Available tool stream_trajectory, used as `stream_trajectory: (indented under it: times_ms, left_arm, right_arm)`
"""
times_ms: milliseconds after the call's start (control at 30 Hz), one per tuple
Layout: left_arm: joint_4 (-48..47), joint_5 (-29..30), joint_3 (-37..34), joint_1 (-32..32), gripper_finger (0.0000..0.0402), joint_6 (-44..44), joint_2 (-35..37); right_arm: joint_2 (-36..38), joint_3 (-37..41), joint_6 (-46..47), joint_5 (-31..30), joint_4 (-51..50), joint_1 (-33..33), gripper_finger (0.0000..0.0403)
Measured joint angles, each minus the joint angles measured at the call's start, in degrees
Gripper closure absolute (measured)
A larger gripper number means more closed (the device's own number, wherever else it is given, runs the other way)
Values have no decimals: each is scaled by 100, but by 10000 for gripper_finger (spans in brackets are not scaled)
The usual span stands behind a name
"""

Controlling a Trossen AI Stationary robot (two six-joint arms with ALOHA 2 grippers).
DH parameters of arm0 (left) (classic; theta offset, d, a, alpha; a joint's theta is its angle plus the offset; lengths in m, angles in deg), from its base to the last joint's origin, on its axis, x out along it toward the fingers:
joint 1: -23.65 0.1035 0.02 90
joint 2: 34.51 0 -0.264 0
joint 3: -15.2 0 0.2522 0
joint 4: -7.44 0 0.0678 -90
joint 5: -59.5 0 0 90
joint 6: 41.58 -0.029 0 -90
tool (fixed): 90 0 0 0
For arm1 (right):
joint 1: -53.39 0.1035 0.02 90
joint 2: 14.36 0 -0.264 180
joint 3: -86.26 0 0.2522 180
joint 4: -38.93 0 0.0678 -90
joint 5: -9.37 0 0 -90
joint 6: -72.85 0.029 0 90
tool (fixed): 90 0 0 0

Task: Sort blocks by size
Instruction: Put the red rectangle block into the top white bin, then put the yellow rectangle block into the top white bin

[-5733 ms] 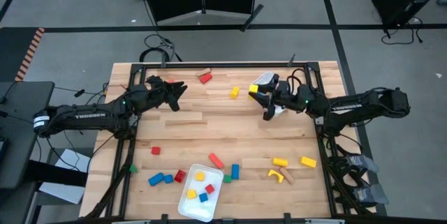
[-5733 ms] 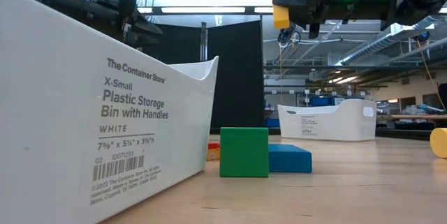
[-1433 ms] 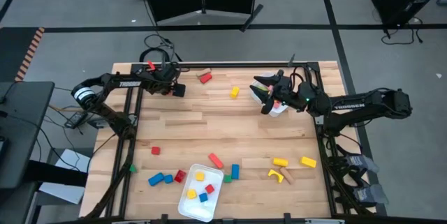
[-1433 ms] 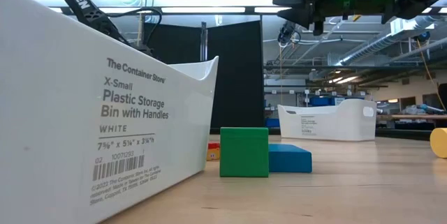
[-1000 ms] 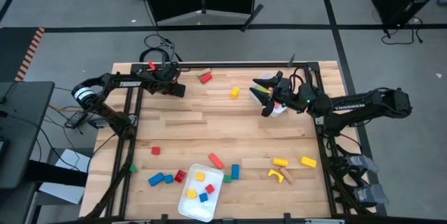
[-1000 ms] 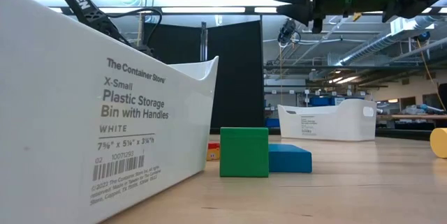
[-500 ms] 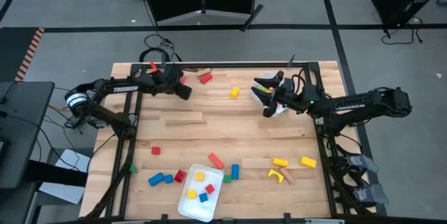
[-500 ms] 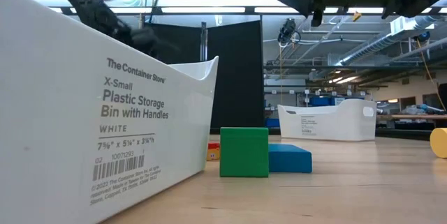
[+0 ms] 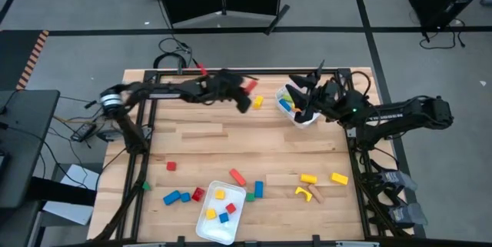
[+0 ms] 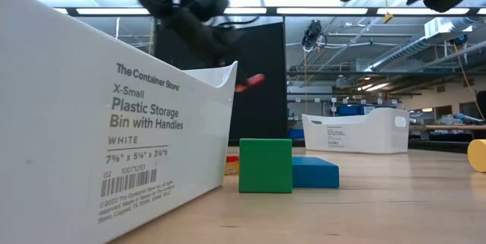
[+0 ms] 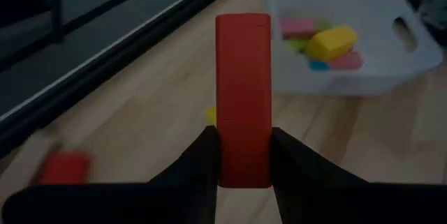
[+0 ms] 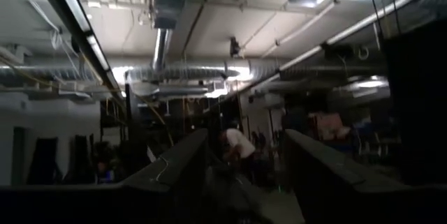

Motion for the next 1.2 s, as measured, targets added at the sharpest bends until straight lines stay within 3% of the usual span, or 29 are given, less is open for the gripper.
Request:
stream_trajectory:
  times_ms: [267,433,633,867,1100,1200]
  left_arm:
    - [-240,-638,2122,-205,301,-190,-1838]
    - [-678,-653,3300,-317,301,-396,-2674]
    - [-742,-696,4211,-346,301,-440,-3362]
    - [-756,-632,4677,-352,297,-555,-3808]
    - [-1071,-1013,4677,-356,120,-1206,-3666]
    - [-1207,-980,4674,-356,77,-1130,-3488]
  right_arm:
    - [0,-351,-555,20,-30,321,210]
    - [0,-356,-717,17,-50,455,217]
    - [-4,-358,-738,17,-80,498,223]
    - [-4,-358,-780,35,-63,498,230]
    - [-4,-358,-795,61,-71,500,234]
    - [-4,-361,-858,84,-79,500,234]
